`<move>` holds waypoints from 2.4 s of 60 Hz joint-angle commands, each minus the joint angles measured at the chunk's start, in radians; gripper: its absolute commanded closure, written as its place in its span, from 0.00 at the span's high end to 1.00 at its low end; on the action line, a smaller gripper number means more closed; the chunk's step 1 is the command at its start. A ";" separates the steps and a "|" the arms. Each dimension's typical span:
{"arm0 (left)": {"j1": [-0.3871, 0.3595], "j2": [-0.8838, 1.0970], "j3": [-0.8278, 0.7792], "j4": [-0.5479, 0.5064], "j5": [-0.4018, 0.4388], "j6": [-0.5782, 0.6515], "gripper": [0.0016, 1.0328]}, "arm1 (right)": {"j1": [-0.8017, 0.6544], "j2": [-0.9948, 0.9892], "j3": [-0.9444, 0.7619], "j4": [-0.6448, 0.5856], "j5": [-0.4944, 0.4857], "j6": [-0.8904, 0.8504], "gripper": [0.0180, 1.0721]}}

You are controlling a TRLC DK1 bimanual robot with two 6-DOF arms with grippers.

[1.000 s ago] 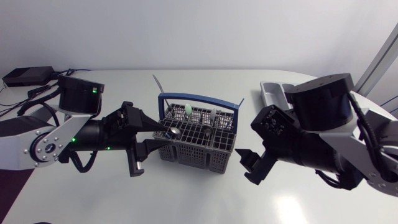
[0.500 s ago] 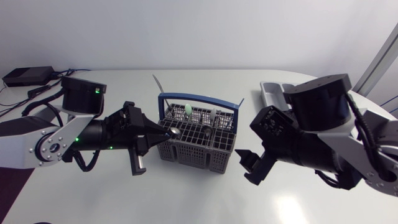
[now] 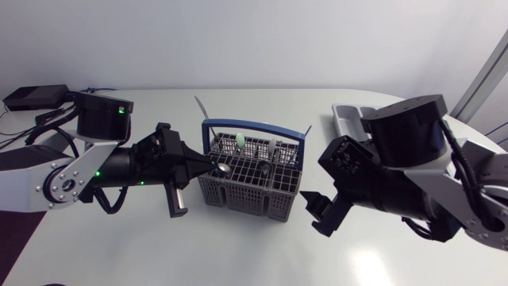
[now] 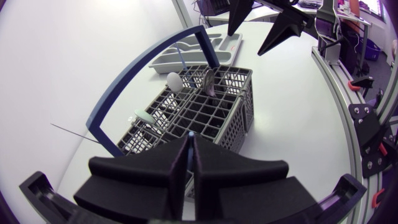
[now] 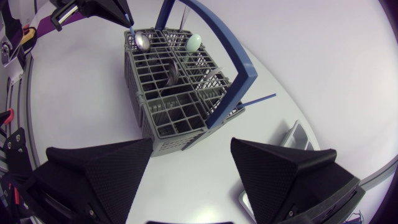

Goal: Unload the cutlery basket into the drawer organizer.

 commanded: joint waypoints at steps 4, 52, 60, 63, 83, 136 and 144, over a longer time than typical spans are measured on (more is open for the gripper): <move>0.009 -0.047 0.017 -0.065 0.010 -0.036 0.07 | 0.001 0.010 -0.012 0.012 0.006 -0.014 0.86; 0.024 -0.328 0.193 -0.470 0.073 -0.075 0.07 | 0.096 -0.015 0.082 -0.062 0.041 -0.009 0.87; 0.022 -0.353 0.224 -0.519 0.071 -0.076 0.07 | 0.108 -0.016 0.097 -0.069 0.043 -0.009 0.87; 0.021 -0.368 0.236 -0.535 0.073 -0.081 0.07 | 0.116 -0.022 0.102 -0.072 0.043 -0.009 0.87; 0.022 -0.393 0.339 -0.597 0.093 -0.174 0.07 | 0.151 -0.081 0.123 -0.088 -0.012 -0.016 0.90; -0.117 -0.133 0.391 -0.472 0.308 -0.601 0.07 | -0.054 -0.016 0.180 -0.149 -0.657 0.095 0.86; -0.140 -0.113 0.399 -0.435 0.312 -0.639 0.07 | -0.054 0.036 0.195 -0.140 -0.664 0.092 0.78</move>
